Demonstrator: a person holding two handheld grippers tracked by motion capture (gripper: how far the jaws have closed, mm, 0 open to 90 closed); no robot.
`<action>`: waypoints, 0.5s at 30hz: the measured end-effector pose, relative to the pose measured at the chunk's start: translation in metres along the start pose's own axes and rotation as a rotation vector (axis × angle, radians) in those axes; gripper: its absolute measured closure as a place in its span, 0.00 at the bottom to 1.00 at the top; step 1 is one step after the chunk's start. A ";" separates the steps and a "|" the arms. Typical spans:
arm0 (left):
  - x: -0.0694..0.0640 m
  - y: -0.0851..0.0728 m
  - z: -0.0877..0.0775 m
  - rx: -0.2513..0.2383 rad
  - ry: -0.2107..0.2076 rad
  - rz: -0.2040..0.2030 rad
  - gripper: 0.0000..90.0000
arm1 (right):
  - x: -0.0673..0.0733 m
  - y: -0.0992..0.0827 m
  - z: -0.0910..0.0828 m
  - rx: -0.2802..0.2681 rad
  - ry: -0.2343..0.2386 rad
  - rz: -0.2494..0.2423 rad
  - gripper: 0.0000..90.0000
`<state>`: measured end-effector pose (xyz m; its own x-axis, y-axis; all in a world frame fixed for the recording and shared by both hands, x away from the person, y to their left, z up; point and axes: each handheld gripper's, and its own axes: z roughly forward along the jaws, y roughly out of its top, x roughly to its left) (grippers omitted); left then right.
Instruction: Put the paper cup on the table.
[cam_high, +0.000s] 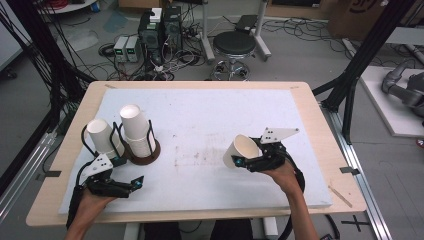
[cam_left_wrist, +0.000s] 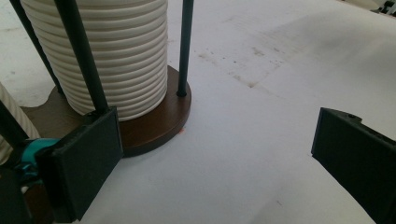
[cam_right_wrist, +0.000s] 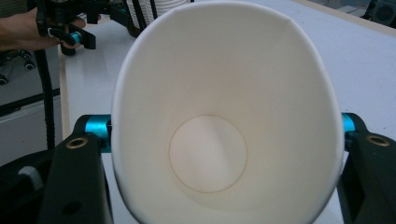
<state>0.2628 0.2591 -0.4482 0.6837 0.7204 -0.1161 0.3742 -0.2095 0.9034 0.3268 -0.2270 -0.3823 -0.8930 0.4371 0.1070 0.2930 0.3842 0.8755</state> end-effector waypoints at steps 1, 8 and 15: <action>0.000 0.000 0.000 -0.002 0.002 0.000 0.02 | 0.000 0.000 0.001 -0.001 0.002 0.002 0.35; 0.000 -0.001 0.001 -0.004 0.000 -0.001 0.02 | 0.000 0.005 0.011 0.020 -0.015 -0.018 0.35; 0.000 -0.001 0.002 0.004 -0.001 0.000 0.02 | 0.001 0.009 0.020 0.054 -0.018 -0.033 0.35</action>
<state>0.2638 0.2575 -0.4501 0.6847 0.7195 -0.1164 0.3764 -0.2123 0.9018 0.3352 -0.2071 -0.3839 -0.8962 0.4382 0.0694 0.2820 0.4419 0.8516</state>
